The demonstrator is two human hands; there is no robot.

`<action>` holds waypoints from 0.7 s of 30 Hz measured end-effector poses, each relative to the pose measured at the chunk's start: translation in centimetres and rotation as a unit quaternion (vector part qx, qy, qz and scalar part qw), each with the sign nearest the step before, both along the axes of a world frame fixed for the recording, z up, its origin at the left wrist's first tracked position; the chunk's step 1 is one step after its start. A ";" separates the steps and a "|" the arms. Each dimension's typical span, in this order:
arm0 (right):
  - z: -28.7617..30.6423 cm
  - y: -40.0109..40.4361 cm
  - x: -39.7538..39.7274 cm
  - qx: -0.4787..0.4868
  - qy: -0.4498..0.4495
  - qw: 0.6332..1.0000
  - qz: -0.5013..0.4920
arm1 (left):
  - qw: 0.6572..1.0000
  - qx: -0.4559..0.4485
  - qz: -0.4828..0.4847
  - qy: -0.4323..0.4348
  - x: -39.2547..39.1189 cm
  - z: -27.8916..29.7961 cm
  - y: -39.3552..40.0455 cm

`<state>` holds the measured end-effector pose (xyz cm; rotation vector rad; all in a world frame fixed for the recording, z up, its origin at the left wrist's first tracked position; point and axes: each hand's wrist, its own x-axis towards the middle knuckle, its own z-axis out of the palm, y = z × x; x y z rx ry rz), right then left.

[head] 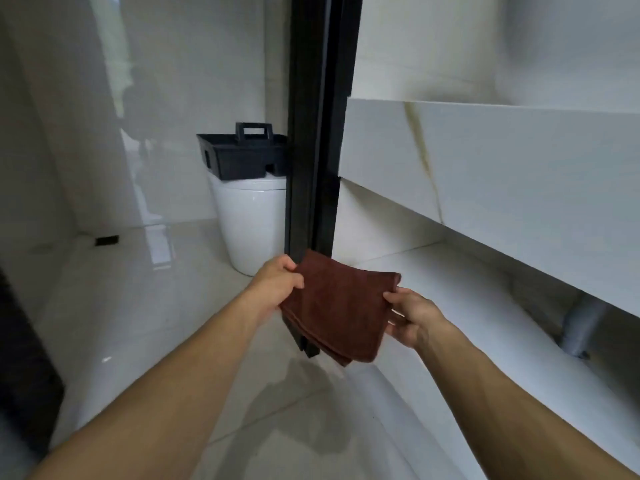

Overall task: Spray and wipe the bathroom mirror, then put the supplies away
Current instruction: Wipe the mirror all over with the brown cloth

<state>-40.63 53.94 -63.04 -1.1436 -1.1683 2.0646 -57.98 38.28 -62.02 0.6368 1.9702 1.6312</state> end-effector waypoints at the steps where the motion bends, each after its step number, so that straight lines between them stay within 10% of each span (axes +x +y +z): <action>1: 0.9 -0.9 -1.2 -0.002 0.003 1.000 0.012 | 1.000 0.008 0.017 0.011 -0.5 1.1 -1.4; 9: 18.6 -8.5 -8.0 0.028 0.033 0.997 0.062 | 0.987 0.045 0.135 0.077 -2.7 18.6 -10.5; 21: 64.4 -0.1 -0.7 0.223 0.063 0.972 -0.036 | 0.949 0.100 -0.014 0.299 0.1 61.6 -0.2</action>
